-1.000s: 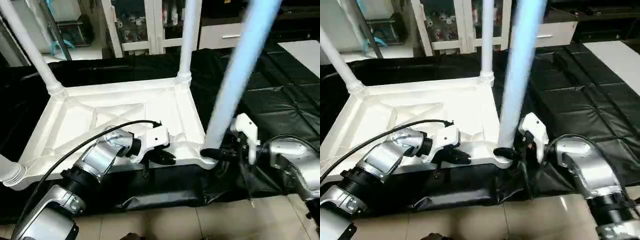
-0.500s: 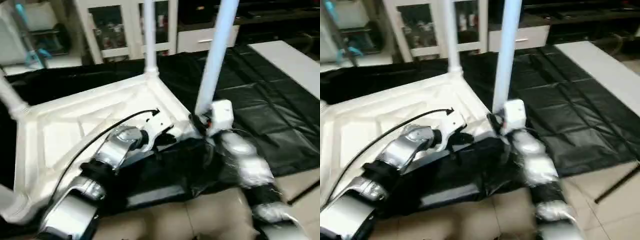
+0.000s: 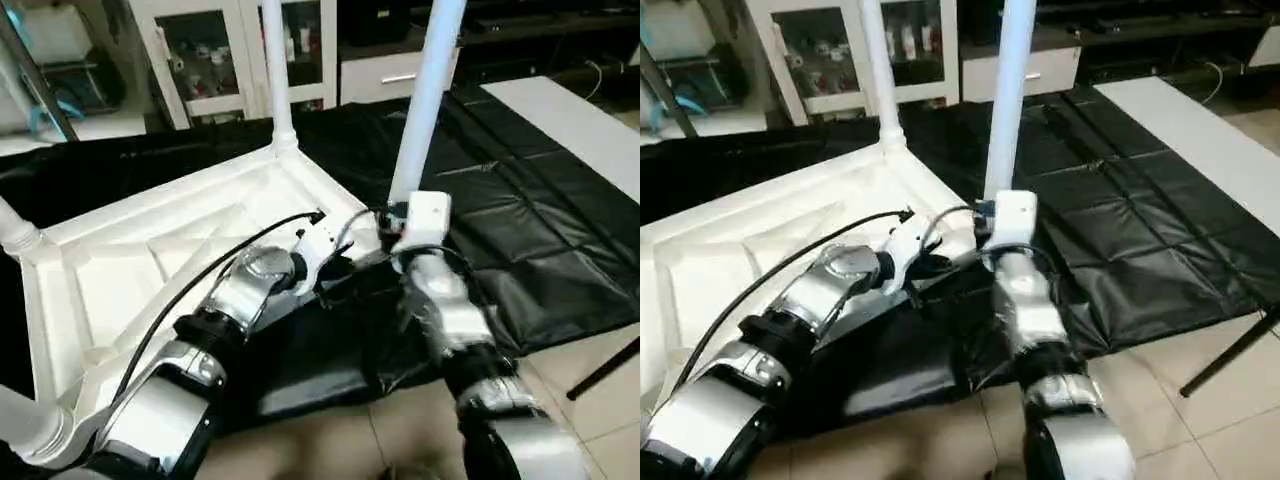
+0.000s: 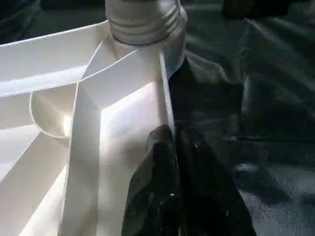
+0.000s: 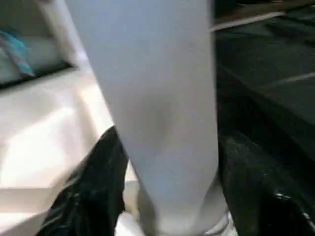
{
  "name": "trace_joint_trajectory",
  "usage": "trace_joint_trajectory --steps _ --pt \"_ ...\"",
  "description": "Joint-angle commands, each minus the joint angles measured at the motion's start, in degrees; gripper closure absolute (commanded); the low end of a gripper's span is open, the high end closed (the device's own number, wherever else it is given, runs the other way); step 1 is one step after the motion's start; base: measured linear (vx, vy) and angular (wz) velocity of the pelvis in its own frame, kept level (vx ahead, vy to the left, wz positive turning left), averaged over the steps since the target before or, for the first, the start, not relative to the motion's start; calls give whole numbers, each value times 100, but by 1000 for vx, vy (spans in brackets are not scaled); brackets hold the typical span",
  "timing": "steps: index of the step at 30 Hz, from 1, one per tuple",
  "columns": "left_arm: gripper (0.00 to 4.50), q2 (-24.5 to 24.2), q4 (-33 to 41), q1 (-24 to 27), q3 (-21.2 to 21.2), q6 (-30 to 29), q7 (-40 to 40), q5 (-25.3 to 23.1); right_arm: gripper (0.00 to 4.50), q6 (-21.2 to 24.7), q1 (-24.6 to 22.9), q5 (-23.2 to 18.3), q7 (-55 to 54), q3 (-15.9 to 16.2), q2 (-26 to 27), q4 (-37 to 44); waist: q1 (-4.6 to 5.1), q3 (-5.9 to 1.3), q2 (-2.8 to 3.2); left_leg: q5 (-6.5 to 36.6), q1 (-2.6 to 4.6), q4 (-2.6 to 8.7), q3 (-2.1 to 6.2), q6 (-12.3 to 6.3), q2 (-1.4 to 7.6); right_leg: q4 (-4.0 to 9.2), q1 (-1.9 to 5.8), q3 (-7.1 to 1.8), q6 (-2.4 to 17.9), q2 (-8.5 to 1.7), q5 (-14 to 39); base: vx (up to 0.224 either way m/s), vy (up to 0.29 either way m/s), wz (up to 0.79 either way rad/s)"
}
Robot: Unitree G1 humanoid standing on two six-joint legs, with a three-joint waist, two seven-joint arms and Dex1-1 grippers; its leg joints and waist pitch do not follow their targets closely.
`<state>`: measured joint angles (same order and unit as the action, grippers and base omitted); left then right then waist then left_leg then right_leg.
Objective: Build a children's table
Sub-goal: Rotate leg to tighten
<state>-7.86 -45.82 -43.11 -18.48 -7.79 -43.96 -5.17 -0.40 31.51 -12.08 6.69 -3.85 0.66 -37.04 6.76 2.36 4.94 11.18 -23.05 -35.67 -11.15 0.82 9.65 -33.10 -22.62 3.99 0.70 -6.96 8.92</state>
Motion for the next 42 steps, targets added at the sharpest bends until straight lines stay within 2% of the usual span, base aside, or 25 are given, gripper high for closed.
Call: trace_joint_trajectory --steps 1,3,4,6,7,8,9,10,12,15,16,18,19,21,23,24,26,27,29,30,31,32,33,37,42 --pt "450 -42 134 80 -196 148 -300 -46 152 280 10 -349 666 309 7 657 -42 -419 -48 1605 108 517 183 -709 274 304 275 -84 1358 -177 691 0 0 0" --pt "450 -135 286 187 -210 157 -413 -33 141 802 -345 -485 1396 607 -467 1443 -120 -439 -42 1115 99 478 176 -889 288 253 284 -79 1422 -182 391 0 0 0" --pt "450 -258 512 306 -255 187 -643 11 121 1221 -630 -617 1884 775 -930 2097 -201 -433 -86 898 102 470 180 -967 300 239 316 -82 1404 -163 251 53 -11 -1" --pt "450 -361 718 399 -281 137 -857 65 109 1586 -867 -780 2297 771 -1374 2604 -320 -438 -83 769 117 455 152 -1078 315 225 292 -116 1431 -188 216 0 0 0" --pt "450 -420 811 442 -301 150 -950 74 100 1667 -974 -779 2451 763 -1600 2788 -368 -438 -118 807 134 462 133 -1042 325 237 259 -125 1431 -179 369 0 0 0" --pt "450 -420 811 442 -301 150 -950 74 100 1667 -974 -779 2451 763 -1600 2788 -395 -426 -114 852 125 470 139 -999 319 240 265 -125 1414 -179 484 0 0 0" --pt "450 -547 1032 544 -311 192 -1206 129 100 1870 -1215 -836 2789 663 -2095 3183 -432 -400 -130 1005 146 497 128 -885 333 281 239 -138 1365 -178 792 0 0 0" --pt "450 -581 1097 571 -315 202 -1271 145 100 1921 -1264 -864 2860 625 -2203 3257 -482 -392 -128 1133 158 507 124 -778 341 291 235 -159 1321 -180 991 0 0 0" --pt "450 -749 1427 706 -333 222 -1590 243 100 2216 -1490 -1083 3225 439 -2696 3615 -542 -375 -114 1375 184 537 118 -621 351 327 206 -173 1248 -173 1281 0 0 0" --pt "450 -833 1659 776 -303 40 -1772 339 100 2449 -1684 -1242 3603 334 -3150 3875 -620 -363 -40 1607 222 567 119 -373 348 335 167 -186 1142 -154 1466 0 0 0" --pt "423 -839 1685 770 -304 -37 -1812 351 96 2484 -1713 -1252 3677 319 -3217 3906 -614 -366 -75 1651 205 569 116 -309 338 336 170 -188 1146 -156 1426 0 0 0" --pt "406 -815 1678 726 -318 -110 -1896 383 96 2496 -1796 -1163 3820 349 -3351 3918 -631 -357 -68 1712 196 579 117 -246 333 351 168 -191 1127 -166 1467 0 0 0" --pt "395 -813 1667 712 -330 -74 -1910 376 96 2510 -1806 -1150 3817 358 -3364 3928 -633 -358 -115 1715 193 575 112 -247 332 361 164 -193 1113 -164 1482 0 0 0" --pt "386 -808 1614 670 -363 88 -1907 329 96 2556 -1819 -1150 3799 371 -3377 3961 -642 -368 -86 1617 171 569 124 -256 318 353 178 -191 1099 -174 1451 0 0 0" --pt "386 -802 1570 645 -366 155 -1905 289 96 2617 -1834 -1204 3798 377 -3394 4026 -651 -376 -94 1527 174 559 122 -293 322 343 176 -191 1120 -178 1322 0 0 0" --pt "386 -802 1570 645 -366 155 -1905 289 96 2617 -1834 -1204 3798 377 -3394 4026 -643 -374 -43 1511 175 557 119 -296 317 350 176 -183 1122 -167 1244 0 0 0" --pt "386 -776 1406 499 -388 123 -2053 302 96 2712 -1881 -1273 3817 364 -3438 4140 -655 -382 -20 1459 175 551 122 -323 309 336 190 -179 1147 -168 1143 0 0 0" --pt "386 -769 1372 468 -390 125 -2075 303 96 2722 -1890 -1282 3824 360 -3445 4153 -662 -387 -35 1464 181 547 119 -323 307 338 190 -177 1161 -168 1155 0 0 0" --pt "386 -747 1229 372 -375 183 -2121 289 96 2695 -1937 -1257 3830 351 -3442 4157 -657 -379 66 1554 192 545 119 -277 297 350 189 -167 1155 -158 1147 0 0 0" --pt "414 -742 1190 345 -371 187 -2156 294 96 2669 -1957 -1225 3826 355 -3448 4157 -661 -389 40 1524 175 542 128 -290 296 330 213 -168 1174 -165 1085 0 0 0" --pt "423 -744 1150 322 -378 190 -2203 298 96 2664 -1985 -1208 3828 352 -3458 4174 -673 -379 116 1529 182 539 128 -322 293 335 204 -166 1183 -177 1121 0 0 0" --pt "423 -744 1150 322 -378 190 -2203 298 96 2664 -1985 -1208 3828 352 -3458 4174 -657 -370 80 1552 173 548 121 -342 294 359 204 -162 1162 -166 1176 0 0 0" --pt "428 -768 1062 300 -458 201 -2367 278 96 2670 -2072 -1212 3872 328 -3508 4218 -655 -379 106 1552 173 537 121 -356 287 365 211 -160 1146 -167 1217 0 0 0" --pt "439 -831 1014 370 -623 259 -2501 159 96 2694 -2154 -1188 3891 293 -3586 4232 -650 -394 97 1401 146 515 126 -496 288 365 220 -154 1076 -180 1404 0 0 0" --pt "439 -821 1048 468 -628 265 -2465 144 96 2729 -2093 -1173 3876 257 -3630 4218 -599 -398 124 1401 151 517 136 -516 294 373 208 -143 1033 -167 1527 0 0 0"
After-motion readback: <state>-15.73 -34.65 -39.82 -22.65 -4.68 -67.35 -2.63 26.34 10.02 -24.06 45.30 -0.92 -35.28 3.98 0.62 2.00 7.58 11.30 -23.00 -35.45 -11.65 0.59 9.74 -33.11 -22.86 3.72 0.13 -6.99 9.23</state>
